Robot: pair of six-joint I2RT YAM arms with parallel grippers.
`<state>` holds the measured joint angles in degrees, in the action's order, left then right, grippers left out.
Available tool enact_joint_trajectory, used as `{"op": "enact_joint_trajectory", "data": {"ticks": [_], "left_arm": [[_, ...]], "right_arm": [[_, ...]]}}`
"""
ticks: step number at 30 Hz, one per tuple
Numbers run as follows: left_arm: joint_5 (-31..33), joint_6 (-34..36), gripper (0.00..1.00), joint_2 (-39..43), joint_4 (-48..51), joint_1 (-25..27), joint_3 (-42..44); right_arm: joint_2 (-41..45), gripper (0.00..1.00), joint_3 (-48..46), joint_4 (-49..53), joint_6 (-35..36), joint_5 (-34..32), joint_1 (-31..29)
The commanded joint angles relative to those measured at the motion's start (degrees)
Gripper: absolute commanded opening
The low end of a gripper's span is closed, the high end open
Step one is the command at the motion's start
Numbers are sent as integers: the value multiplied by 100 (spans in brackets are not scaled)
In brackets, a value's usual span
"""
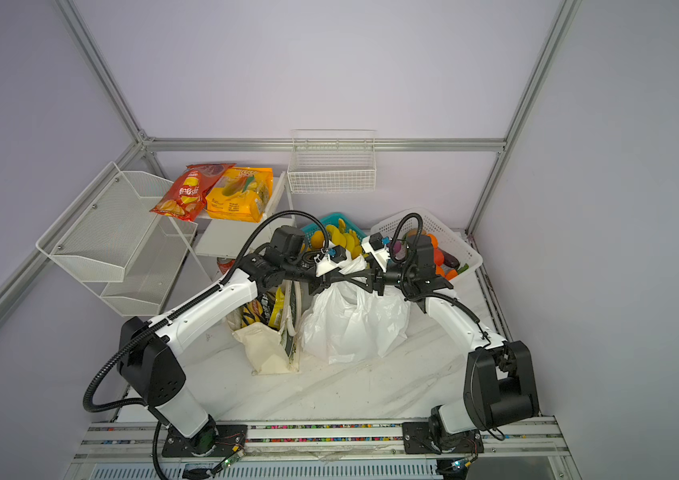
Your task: Place the mixed food into the grocery bags and tie them
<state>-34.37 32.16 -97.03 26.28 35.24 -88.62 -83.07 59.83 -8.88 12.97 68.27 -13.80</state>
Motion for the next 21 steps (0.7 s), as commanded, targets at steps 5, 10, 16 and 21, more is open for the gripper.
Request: {"op": "enact_joint_trajectory", "data": {"ticks": [5,10,16,21], "left_arm": [[-186,-37,0,36,-50,-32,130],[-223,-35,0,2,-44,-25,169],[-280,5,0,-15,-36,-23,191],[-342,26,0,24,-67,-26,279]], "right_arm": [[181,41,-79,-414,-154,-31,26],[221,41,-163,-709,-372,-39,24],[203,40,-216,-796,-445,-76,21],[221,35,-240,-843,-489,-185,22]]}}
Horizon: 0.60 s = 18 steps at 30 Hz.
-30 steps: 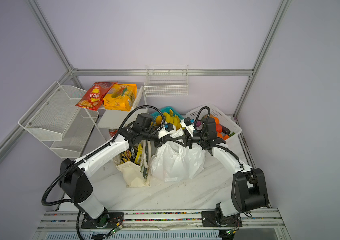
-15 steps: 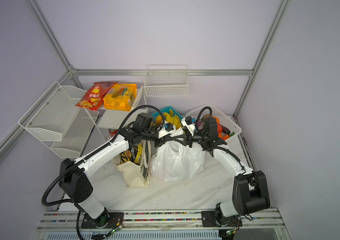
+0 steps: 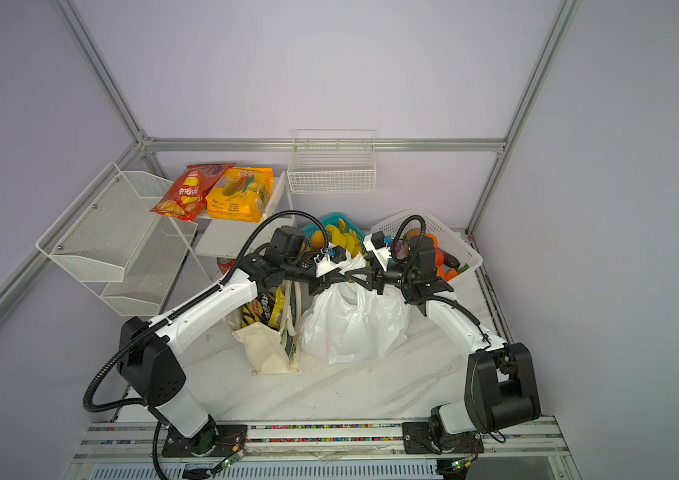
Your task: Place the mixed food into the grocery bags and tie them
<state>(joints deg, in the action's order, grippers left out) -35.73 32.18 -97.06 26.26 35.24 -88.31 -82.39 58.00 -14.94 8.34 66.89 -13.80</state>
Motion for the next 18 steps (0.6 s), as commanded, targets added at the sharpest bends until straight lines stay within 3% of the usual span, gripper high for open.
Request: {"op": "enact_joint_trajectory", "data": {"ticks": [1,7,8,11,14,18], "left_arm": [[-193,28,0,36,-66,-20,268],[-144,6,0,106,-204,-18,378],[-153,-16,4,114,-224,-23,388],[-162,-166,19,215,-413,-31,469],[-197,-403,42,439,-790,-57,697],[-381,-1130,64,899,-1512,-250,1162]], "right_arm": [[159,34,-62,-238,-26,-66,26],[218,20,-109,-235,-10,-165,22],[240,15,-137,-238,-2,-205,22],[335,0,-231,-229,33,-328,26],[487,0,-338,-229,54,-474,26],[703,0,-475,-224,21,-576,26]]}}
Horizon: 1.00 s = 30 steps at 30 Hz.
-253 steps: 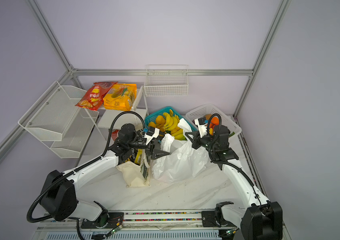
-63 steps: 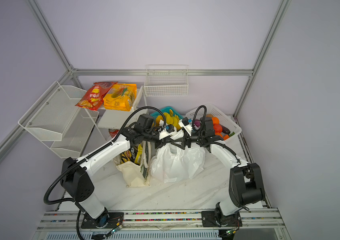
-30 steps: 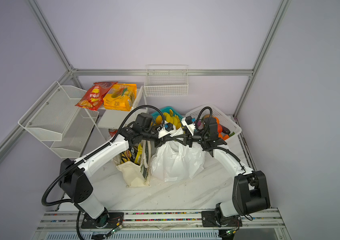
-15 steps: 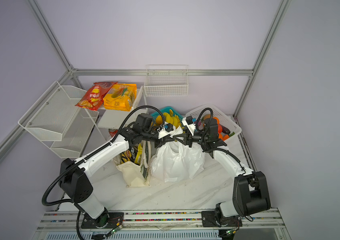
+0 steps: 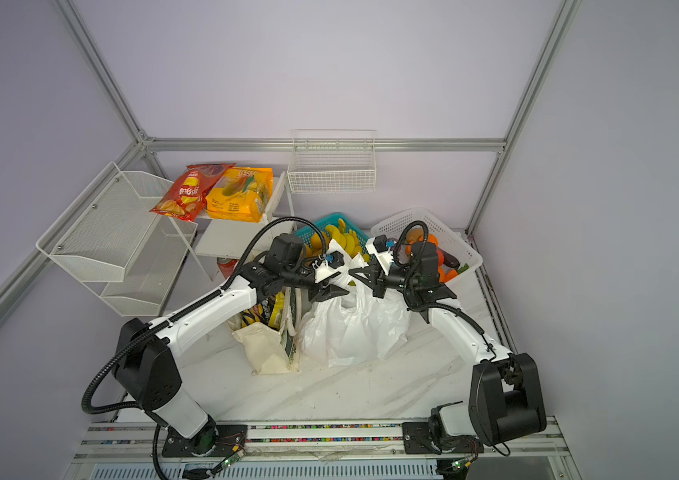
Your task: Place the mixed food into the grocery bags and tie them
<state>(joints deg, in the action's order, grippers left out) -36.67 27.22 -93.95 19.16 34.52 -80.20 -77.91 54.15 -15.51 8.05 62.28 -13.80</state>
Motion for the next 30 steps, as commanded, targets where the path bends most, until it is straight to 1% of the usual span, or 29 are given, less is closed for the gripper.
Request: {"op": "enact_joint_trajectory", "data": {"ticks": [1,3,4,6,9,12,15,19,21,24,25,26,27,29,30], "left_arm": [[-412,-869,68,686,-1003,-263,462],[-724,-1518,75,824,-1497,-471,606],[-836,-1826,77,834,-1676,-545,596],[-1163,-2505,78,723,-1964,-688,429],[-1601,-3225,79,455,-2143,-745,9],[-1668,-3463,75,254,-2173,-728,-292],[-1721,-3478,70,131,-2162,-678,-462],[-1805,-3633,54,-10,-2355,-610,-604],[-1763,-3682,44,-44,-2478,-591,-596],[-1600,-3684,27,37,-2844,-587,-384],[-1565,-3689,20,67,-3009,-587,-294],[-1542,-3698,12,85,-3142,-587,-215],[-1516,-3690,6,105,-3196,-587,-155],[-1455,-3598,1,176,-3218,-574,23],[-1381,-3459,0,247,-3230,-538,185]], "right_arm": [[303,0,-117,-143,48,-120,26],[426,0,-233,-173,32,-127,22],[475,0,-290,-211,-1,-121,27],[541,0,-385,-262,-54,-90,25],[590,0,-486,-290,-121,-84,23],[660,0,-613,-457,-276,-93,18],[676,0,-660,-531,-350,-120,26],[640,0,-660,-502,-352,-203,25],[623,0,-665,-497,-385,-237,27],[609,0,-660,-428,-408,-372,23],[609,0,-668,-427,-437,-412,21],[597,0,-669,-446,-488,-471,15],[602,0,-675,-490,-611,-586,26],[616,0,-669,-550,-886,-845,27],[623,0,-641,-532,-1085,-1083,26]]}}
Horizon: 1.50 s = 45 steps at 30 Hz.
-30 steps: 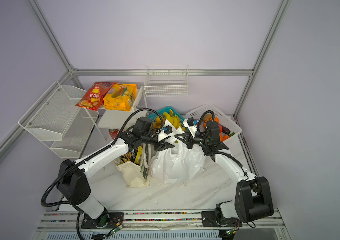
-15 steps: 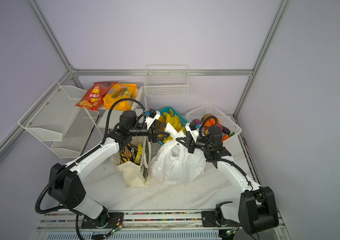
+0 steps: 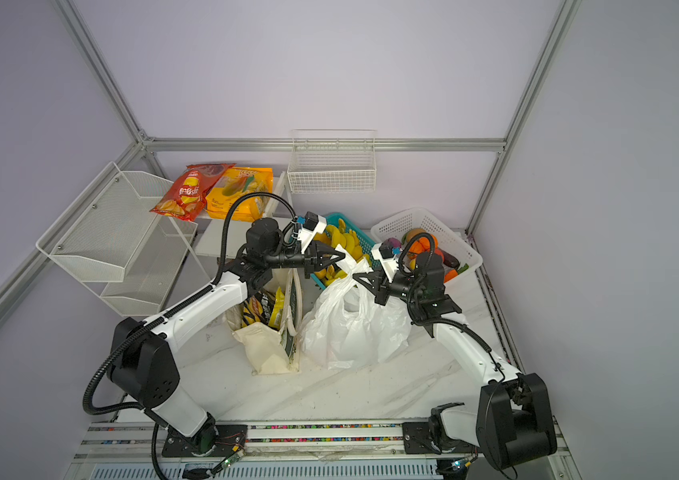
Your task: Place the mixed food into the grocery bags and tie them
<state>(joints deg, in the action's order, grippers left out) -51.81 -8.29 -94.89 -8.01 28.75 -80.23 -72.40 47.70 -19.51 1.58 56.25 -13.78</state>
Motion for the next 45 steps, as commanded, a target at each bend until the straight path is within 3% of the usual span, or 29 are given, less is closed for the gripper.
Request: {"op": "enact_joint_trajectory", "data": {"ticks": [1,5,10,19,38,43,45], "left_arm": [[249,277,0,442,-509,94,369],[1022,1405,0,838,-495,484,1176],[1751,1900,0,877,-441,878,1631],[2502,2723,0,714,-48,1153,1932],[2525,3250,0,567,-1,1159,1815],[2492,3264,0,542,28,1159,1777],[2491,3272,0,542,28,1152,1770]], "right_arm": [[72,0,6,-170,-689,-643,12],[98,0,-13,-240,-1470,-1090,-33],[243,0,-78,-121,-1753,-1505,-105],[227,2,-43,-19,-1451,-983,-103],[434,29,-130,736,-658,-850,-99],[468,42,-147,834,-496,-964,-106],[459,52,-148,866,-418,-1027,-104]]}}
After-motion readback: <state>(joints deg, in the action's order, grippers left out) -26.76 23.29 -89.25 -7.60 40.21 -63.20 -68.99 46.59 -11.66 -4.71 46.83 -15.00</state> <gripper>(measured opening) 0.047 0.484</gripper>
